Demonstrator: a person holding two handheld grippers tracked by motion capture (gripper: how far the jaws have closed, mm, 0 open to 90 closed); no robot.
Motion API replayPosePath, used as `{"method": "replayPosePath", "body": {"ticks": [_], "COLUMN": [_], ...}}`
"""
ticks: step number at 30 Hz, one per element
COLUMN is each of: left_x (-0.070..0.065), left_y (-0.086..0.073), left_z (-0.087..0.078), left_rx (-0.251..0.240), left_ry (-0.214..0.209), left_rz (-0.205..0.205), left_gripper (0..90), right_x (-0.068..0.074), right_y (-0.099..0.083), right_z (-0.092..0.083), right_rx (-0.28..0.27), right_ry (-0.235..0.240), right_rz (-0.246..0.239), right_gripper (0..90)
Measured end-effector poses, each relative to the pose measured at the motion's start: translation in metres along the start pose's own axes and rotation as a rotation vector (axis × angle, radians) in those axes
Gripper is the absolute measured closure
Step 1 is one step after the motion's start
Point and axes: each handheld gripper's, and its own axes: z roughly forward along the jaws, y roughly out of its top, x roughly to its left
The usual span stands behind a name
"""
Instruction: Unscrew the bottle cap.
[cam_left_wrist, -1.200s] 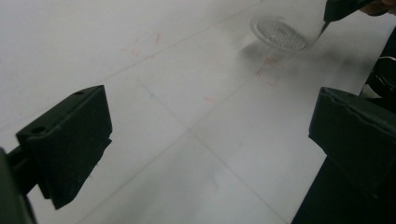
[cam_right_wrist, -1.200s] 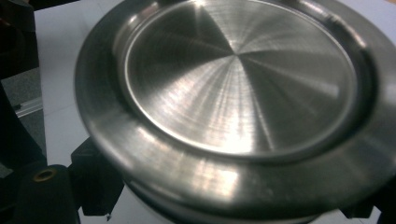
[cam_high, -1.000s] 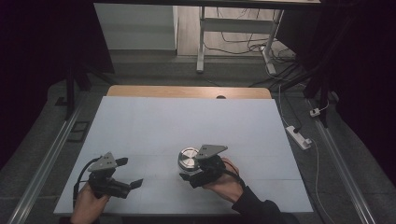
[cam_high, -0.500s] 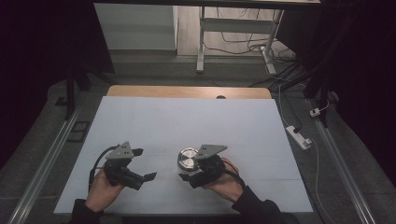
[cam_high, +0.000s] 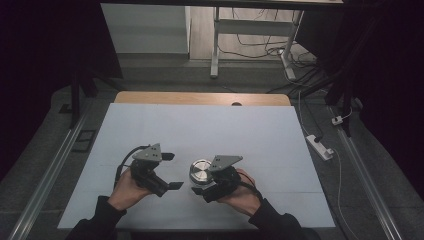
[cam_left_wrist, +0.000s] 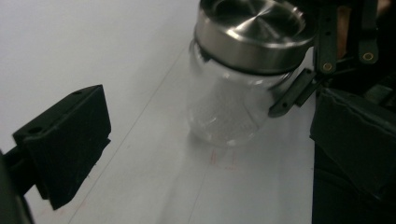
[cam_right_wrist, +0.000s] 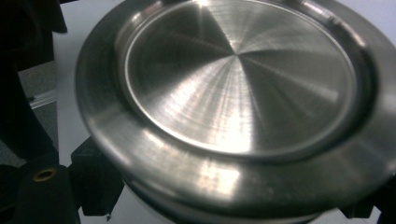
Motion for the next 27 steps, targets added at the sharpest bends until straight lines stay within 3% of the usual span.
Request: {"method": "replayPosePath", "body": {"ticks": [3,4,7,12,13,14,18,22,27], "left_x": [0.001,0.002,0.003,0.007,0.007,0.008,0.006,0.002,-0.003], "left_y": [0.006,0.012,0.02,0.029,0.029,0.031,0.033,0.034,0.035], "left_z": [0.006,0.01,0.017,0.023,0.023,0.025,0.028,0.031,0.031], "left_rx": [0.007,0.008,0.007,-0.014,-0.014,-0.022,-0.025,-0.002,-0.005], "left_ry": [-0.023,-0.056,-0.093,-0.182,-0.182,-0.229,-0.273,-0.263,-0.207], "left_rz": [0.03,0.057,0.093,0.135,0.135,0.154,0.186,0.209,0.19], "left_gripper": [0.0,0.0,1.1,4.5,5.3,7.1,13.1,19.3,20.4], "right_x": [0.001,0.001,0.002,0.004,0.005,0.005,0.007,0.007,0.007], "right_y": [0.0,0.0,0.0,0.0,0.001,0.0,0.001,0.001,0.002], "right_z": [0.001,0.001,0.002,0.002,0.002,0.003,0.003,0.004,0.003], "right_rx": [0.003,0.006,0.01,0.02,0.023,0.024,0.033,0.037,0.035], "right_ry": [0.009,0.022,0.042,0.084,0.09,0.099,0.115,0.113,0.083], "right_rz": [-0.005,-0.014,-0.03,-0.056,-0.061,-0.065,-0.076,-0.091,-0.069], "right_gripper": [14.5,14.5,14.5,14.5,14.5,14.6,14.6,14.5,14.6]}}
